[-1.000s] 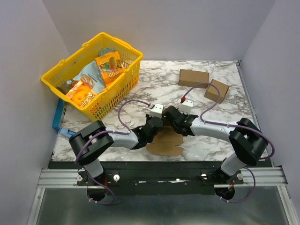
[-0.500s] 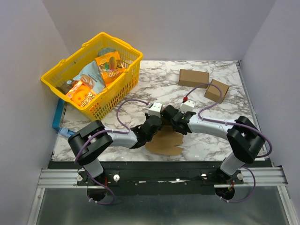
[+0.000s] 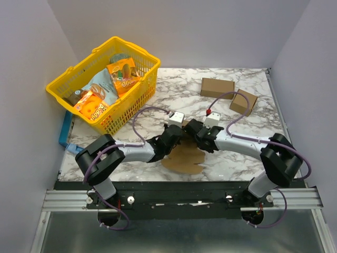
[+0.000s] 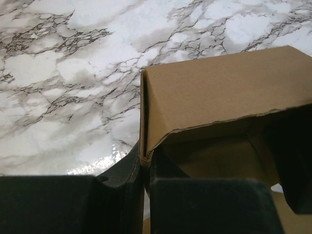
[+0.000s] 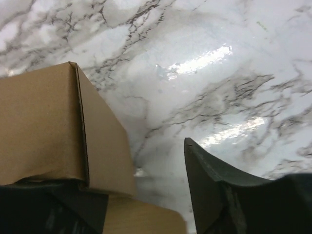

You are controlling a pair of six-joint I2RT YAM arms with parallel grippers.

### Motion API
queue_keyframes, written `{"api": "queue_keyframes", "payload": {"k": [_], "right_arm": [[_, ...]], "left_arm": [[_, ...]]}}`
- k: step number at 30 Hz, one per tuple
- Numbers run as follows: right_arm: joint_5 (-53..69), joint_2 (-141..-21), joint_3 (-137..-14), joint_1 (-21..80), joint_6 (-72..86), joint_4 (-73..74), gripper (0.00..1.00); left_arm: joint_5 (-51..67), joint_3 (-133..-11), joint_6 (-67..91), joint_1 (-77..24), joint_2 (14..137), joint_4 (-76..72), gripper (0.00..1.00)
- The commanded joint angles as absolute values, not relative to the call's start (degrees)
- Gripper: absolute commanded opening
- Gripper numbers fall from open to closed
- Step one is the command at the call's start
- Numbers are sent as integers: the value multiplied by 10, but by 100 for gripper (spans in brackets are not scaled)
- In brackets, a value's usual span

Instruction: Fold the paper box

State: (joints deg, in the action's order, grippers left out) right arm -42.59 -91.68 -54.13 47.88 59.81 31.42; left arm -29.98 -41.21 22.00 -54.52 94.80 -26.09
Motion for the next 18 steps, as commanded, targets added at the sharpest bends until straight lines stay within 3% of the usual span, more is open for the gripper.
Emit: {"api": "queue_keyframes", "payload": {"k": [1, 6, 12, 18], "right_arm": [[-426, -867, -513, 470, 501, 337, 75], [-368, -797, -510, 498, 425, 326, 80], [-197, -664, -464, 509, 341, 272, 97], [-160, -599, -500, 502, 319, 327, 98]], "left_arm": [[-278, -451, 181, -515, 952, -120, 0], [-252, -498, 173, -505, 962, -45, 0], [-225, -545, 149, -489, 975, 39, 0], [-162, -583, 91, -489, 970, 107, 0]]}}
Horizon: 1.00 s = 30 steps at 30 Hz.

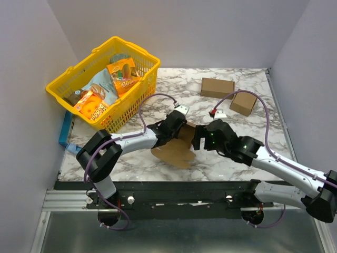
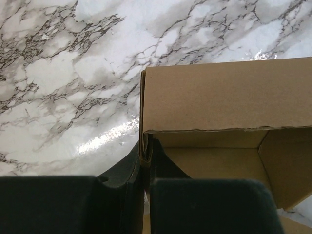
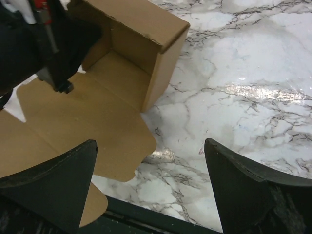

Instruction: Fold the paper box

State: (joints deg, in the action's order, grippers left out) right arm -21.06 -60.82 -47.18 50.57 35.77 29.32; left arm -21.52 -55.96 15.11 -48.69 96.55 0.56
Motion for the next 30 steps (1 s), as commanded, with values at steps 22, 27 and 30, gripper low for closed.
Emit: {"api": "queue_keyframes", "payload": {"k": [22, 27, 30], "right_arm": [[163, -663, -435, 193, 227, 235, 99], [156, -680, -436, 190, 222, 215, 99], [153, -673, -432, 188, 223, 210, 98]], "left_arm": [[51, -871, 18, -486, 1048, 488, 71], [88, -938, 16, -476, 1062, 509, 75], [95, -961, 15, -475, 1078, 529, 75]]}}
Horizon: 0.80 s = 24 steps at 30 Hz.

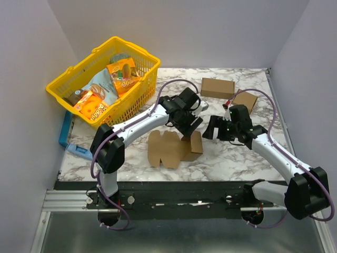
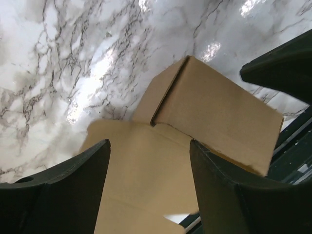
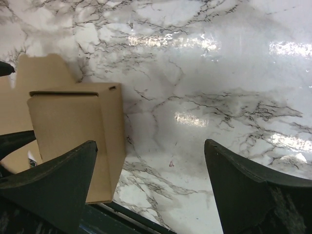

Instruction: Fold the paper box

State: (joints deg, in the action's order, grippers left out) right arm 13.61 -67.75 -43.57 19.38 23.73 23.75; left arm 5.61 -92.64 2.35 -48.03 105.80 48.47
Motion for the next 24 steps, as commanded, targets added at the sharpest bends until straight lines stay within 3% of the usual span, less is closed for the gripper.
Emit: {"api": "queue_keyframes", "payload": {"k": [1, 8, 12, 18, 24], "right_arm": [[150, -667, -428, 188, 222, 207, 97], [153, -599, -459, 192, 190, 251, 97], [79, -599, -489, 261, 227, 311, 96], [72, -612, -487, 305, 285, 282, 92], [40, -599, -446, 303, 344, 265, 91]], "left_arm": [[97, -962, 15, -475, 1077, 533, 76], [118, -894, 25, -443, 992, 527, 89], [139, -840, 71, -399, 914, 497, 99], [204, -781, 132, -328, 808, 420, 99], [299, -694, 234, -357, 818, 259, 95]]}}
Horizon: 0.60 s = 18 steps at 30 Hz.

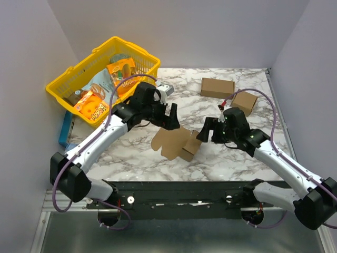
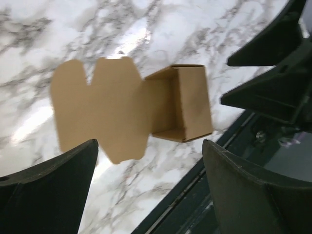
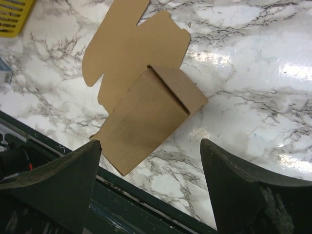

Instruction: Fold the paper box

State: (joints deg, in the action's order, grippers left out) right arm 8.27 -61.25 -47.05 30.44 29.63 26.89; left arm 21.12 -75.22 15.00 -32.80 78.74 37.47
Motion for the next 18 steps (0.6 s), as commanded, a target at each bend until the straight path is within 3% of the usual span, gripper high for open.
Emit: {"api": "queue_keyframes", "payload": {"k": [1, 9, 18], "right_arm": [[40, -597, -442, 299, 344, 265, 91], [95, -591, -396, 222, 341, 236, 91], [95, -564, -379, 199, 336, 236, 91]], "left_arm": [[300, -685, 243, -364, 827, 242, 94], [298, -625, 315, -404, 852, 106, 93], [286, -591, 327, -425, 893, 93, 80]]}}
